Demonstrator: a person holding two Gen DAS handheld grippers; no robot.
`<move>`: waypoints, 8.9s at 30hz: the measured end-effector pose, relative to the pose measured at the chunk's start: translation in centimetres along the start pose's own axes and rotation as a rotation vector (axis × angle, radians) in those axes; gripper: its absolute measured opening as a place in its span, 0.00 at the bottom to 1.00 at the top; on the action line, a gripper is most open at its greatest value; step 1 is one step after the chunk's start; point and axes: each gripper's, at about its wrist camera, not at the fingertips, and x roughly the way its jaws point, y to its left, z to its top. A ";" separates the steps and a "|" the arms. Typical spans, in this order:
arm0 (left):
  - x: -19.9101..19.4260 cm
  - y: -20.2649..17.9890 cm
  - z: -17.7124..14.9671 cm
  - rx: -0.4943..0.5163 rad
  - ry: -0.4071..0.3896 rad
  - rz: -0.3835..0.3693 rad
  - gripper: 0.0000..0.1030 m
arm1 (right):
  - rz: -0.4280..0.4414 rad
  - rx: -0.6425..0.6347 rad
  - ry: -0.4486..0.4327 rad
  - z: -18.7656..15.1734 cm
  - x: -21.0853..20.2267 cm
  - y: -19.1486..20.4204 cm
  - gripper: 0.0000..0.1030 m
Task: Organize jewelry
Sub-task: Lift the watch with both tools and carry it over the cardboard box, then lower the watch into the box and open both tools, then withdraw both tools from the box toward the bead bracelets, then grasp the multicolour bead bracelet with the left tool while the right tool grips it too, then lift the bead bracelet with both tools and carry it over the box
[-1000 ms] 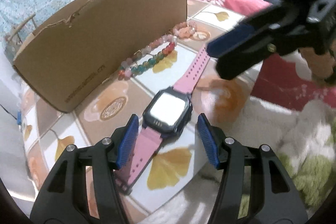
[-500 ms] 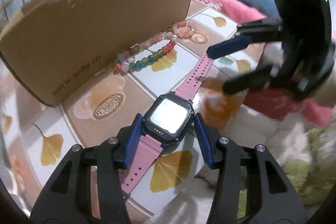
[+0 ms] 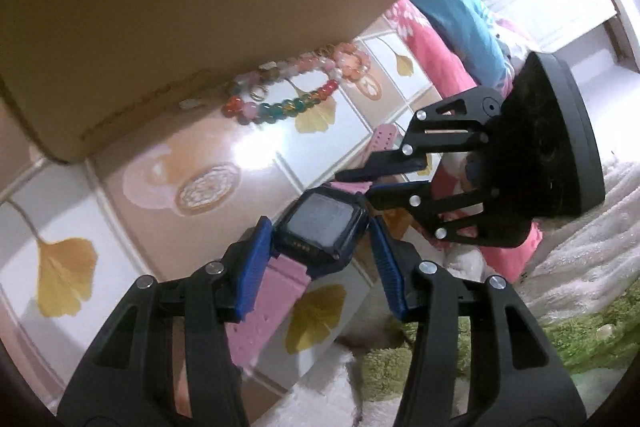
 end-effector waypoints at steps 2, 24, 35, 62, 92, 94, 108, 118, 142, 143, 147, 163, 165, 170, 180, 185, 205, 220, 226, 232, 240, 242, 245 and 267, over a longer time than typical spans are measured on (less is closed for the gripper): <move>-0.7 -0.6 -0.5 0.033 -0.013 0.048 0.54 | 0.049 0.033 0.014 0.2 0.0 -0.8 0.05; -0.7 -5.9 -4.7 0.339 -0.011 0.695 0.09 | 0.019 0.091 0.001 0.5 -0.7 -0.6 0.04; -9.7 -10.4 1.0 0.356 -0.273 0.783 0.09 | -0.233 -0.051 -0.213 6.9 -10.9 -2.7 0.03; -4.7 4.5 17.4 0.140 0.081 0.803 0.11 | 0.014 0.068 0.343 18.6 9.5 -24.0 0.08; -8.4 -4.8 -3.0 -0.088 -0.493 0.799 0.86 | -0.095 0.818 -0.298 -4.4 -8.9 -13.0 0.62; -6.2 -5.2 -3.2 -0.079 -0.469 0.803 0.86 | -0.086 0.877 -0.268 -5.4 -7.1 -12.8 0.62; 0.1 -4.5 -1.2 -0.109 -0.439 0.687 0.70 | -0.122 0.875 -0.196 -3.8 -1.8 -10.1 0.32; 2.1 -3.3 1.1 -0.092 -0.409 0.587 0.47 | -0.172 0.868 -0.144 -3.8 -0.3 -10.8 0.23; 3.9 -2.8 2.9 -0.113 -0.363 0.576 0.08 | -0.199 0.781 -0.116 -2.7 -0.2 -10.1 0.14; 3.9 -3.1 2.7 -0.107 -0.366 0.574 0.08 | -0.202 0.774 -0.112 -2.7 -0.3 -9.9 0.14; 3.4 -4.4 1.7 -0.083 -0.376 0.575 0.08 | -0.201 0.759 -0.098 -2.7 -0.7 -8.8 0.06; 2.1 -3.6 -2.4 -0.178 -0.395 0.504 0.09 | -0.115 0.763 -0.116 -2.7 -1.7 -8.2 0.29; 1.9 -3.2 -2.5 -0.185 -0.406 0.502 0.09 | -0.120 0.736 -0.096 -1.9 -1.1 -8.4 0.29; 1.9 -2.6 -2.4 -0.193 -0.418 0.491 0.09 | -0.142 0.670 -0.037 -0.6 0.4 -8.5 0.29; 1.4 -1.7 -2.9 -0.187 -0.456 0.456 0.09 | -0.195 0.603 -0.015 0.2 0.8 -7.4 0.10; 0.8 -2.0 -3.4 -0.165 -0.485 0.457 0.09 | -0.218 0.559 -0.092 1.4 -1.6 -6.1 0.10; 0.7 -4.1 -3.7 -0.151 -0.464 0.440 0.20 | -0.229 0.616 -0.022 -3.0 -1.6 -4.5 0.10; 2.6 -3.2 -1.5 -0.188 -0.377 0.460 0.20 | -0.193 0.618 -0.058 -4.0 -1.3 -6.3 0.10; 3.2 -4.0 -1.3 -0.165 -0.343 0.518 0.19 | -0.185 0.603 -0.050 -4.0 -1.3 -6.3 0.13; 4.3 -4.8 -0.8 -0.131 -0.336 0.576 0.10 | -0.205 0.572 -0.038 -3.4 -0.8 -5.9 0.14; 4.8 -5.4 -0.9 -0.096 -0.351 0.613 0.08 | -0.221 0.575 -0.054 -3.3 -0.6 -5.4 0.10; 4.1 -5.8 -1.1 -0.099 -0.370 0.597 0.08 | -0.231 0.581 -0.071 -3.3 -1.3 -5.3 0.10; 2.8 -6.8 -1.3 -0.086 -0.416 0.589 0.08 | -0.243 0.580 -0.110 -2.9 -2.8 -4.9 0.10; -9.7 -5.7 9.0 0.061 -0.596 0.727 0.08 | -0.153 0.364 -0.247 14.0 -6.5 -13.7 0.10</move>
